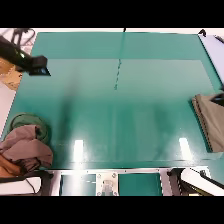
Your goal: Fold the shirts.
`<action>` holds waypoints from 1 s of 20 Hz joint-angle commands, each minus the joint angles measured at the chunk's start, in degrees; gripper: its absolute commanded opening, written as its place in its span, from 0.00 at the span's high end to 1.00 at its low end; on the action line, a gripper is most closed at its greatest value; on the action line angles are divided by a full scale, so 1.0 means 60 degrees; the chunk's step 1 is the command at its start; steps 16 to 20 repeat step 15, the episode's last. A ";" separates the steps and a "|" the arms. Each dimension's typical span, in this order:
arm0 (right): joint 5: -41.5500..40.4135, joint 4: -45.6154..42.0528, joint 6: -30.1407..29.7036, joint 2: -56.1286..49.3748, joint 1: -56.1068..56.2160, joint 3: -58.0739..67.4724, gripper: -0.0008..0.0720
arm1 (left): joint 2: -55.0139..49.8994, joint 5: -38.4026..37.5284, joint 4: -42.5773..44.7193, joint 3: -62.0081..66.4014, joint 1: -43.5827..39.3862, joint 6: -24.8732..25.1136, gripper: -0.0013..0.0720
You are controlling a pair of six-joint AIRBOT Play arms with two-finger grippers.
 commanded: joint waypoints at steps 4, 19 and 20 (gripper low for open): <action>-0.1424 0.0146 -0.0455 0.1246 0.3971 -0.2914 0.97 | 0.3107 0.1351 0.0018 -0.5275 -0.1242 -0.0823 0.95; -0.1621 0.0142 -0.0452 0.1257 0.4962 -0.3045 0.97 | 0.3424 0.1147 0.0193 -0.5883 -0.1249 -0.0845 0.95; -0.1621 0.0142 -0.0452 0.1257 0.4962 -0.3045 0.97 | 0.3424 0.1147 0.0193 -0.5883 -0.1249 -0.0845 0.95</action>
